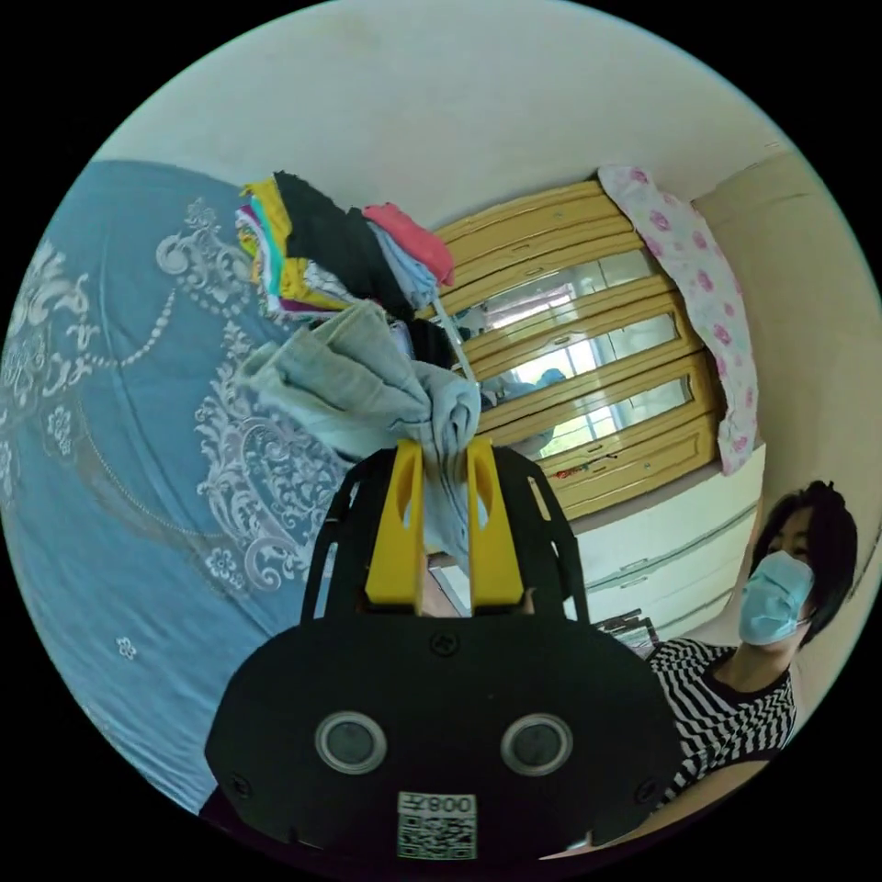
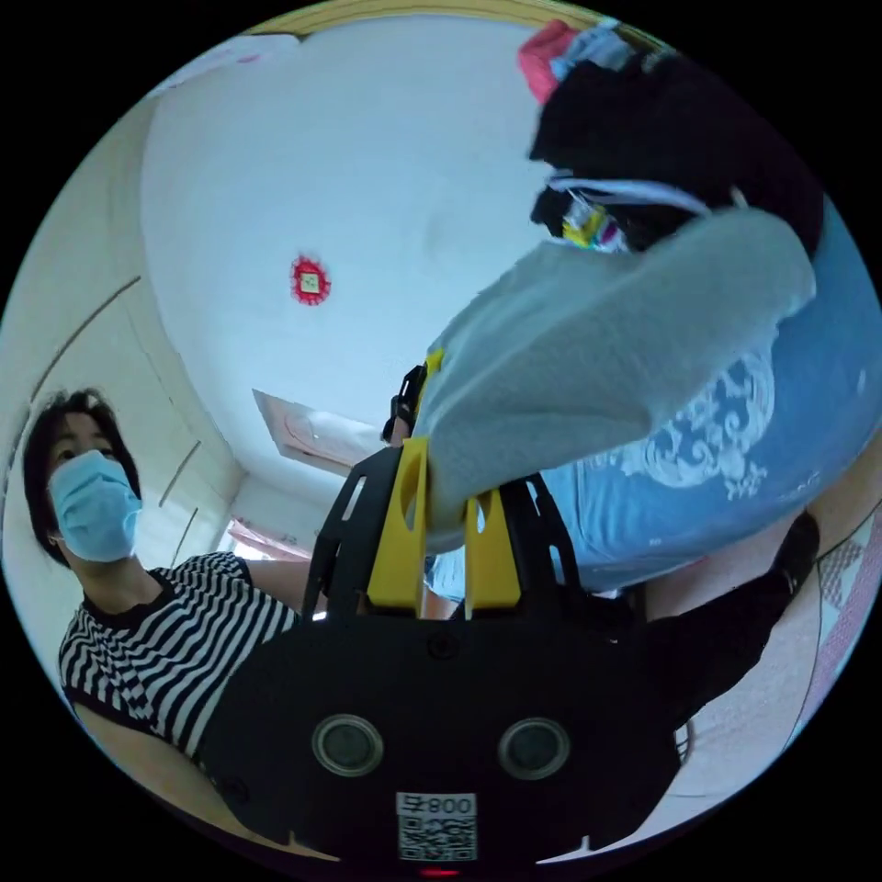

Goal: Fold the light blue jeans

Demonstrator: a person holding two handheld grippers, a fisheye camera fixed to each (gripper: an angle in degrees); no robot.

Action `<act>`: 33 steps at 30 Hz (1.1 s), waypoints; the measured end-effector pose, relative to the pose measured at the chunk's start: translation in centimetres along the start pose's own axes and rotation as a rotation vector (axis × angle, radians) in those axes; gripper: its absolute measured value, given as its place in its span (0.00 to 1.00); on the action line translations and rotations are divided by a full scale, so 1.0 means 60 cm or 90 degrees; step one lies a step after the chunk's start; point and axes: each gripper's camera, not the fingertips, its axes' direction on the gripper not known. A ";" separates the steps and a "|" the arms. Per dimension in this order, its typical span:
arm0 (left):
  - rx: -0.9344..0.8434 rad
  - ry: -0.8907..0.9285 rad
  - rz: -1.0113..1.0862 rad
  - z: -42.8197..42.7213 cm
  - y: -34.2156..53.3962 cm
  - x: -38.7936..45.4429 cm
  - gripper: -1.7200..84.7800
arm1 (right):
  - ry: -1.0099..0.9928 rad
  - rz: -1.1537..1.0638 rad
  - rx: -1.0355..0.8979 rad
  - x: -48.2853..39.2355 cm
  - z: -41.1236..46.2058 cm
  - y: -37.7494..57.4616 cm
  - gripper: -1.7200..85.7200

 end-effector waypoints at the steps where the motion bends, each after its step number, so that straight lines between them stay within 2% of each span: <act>1: -0.006 -0.012 -0.017 0.007 0.000 -0.016 0.11 | 0.006 0.038 -0.014 0.034 0.023 0.011 0.08; 4: -0.071 -0.119 -0.136 0.047 0.012 -0.110 0.12 | 0.044 0.186 -0.076 0.135 0.073 0.041 0.10; 5: -0.101 -0.187 -0.194 0.058 0.020 -0.139 0.12 | 0.030 0.227 -0.097 0.157 0.083 0.054 0.10; 6: -0.111 -0.257 -0.229 0.062 0.025 -0.152 0.11 | 0.024 0.231 -0.101 0.160 0.084 0.059 0.10; 7: -0.108 -0.250 -0.217 0.064 0.026 -0.152 0.11 | 0.026 0.226 -0.100 0.156 0.076 0.066 0.10; 9: -0.037 -0.204 -0.172 0.053 0.023 -0.136 0.10 | 0.051 0.225 -0.088 0.146 0.052 0.069 0.10; 12: 0.039 -0.250 -0.123 0.047 -0.001 -0.096 0.07 | 0.089 0.196 -0.044 0.116 -0.002 0.049 0.10; 14: 0.050 -0.214 -0.062 0.072 -0.034 -0.064 0.06 | 0.119 0.102 0.031 0.059 -0.050 -0.003 0.07; 18: -0.019 -0.119 0.143 0.213 -0.146 0.045 0.03 | 0.214 -0.102 0.087 -0.050 -0.082 -0.126 0.04; 21: -0.104 -0.090 0.276 0.348 -0.222 0.123 0.03 | 0.366 -0.194 0.085 -0.097 -0.064 -0.249 0.03; 26: -0.170 -0.144 0.351 0.519 -0.311 0.185 0.02 | 0.494 -0.193 -0.012 -0.089 0.001 -0.422 0.02; 33: -0.178 -0.305 0.386 0.620 -0.376 0.189 0.02 | 0.612 -0.194 0.042 -0.105 -0.025 -0.498 0.02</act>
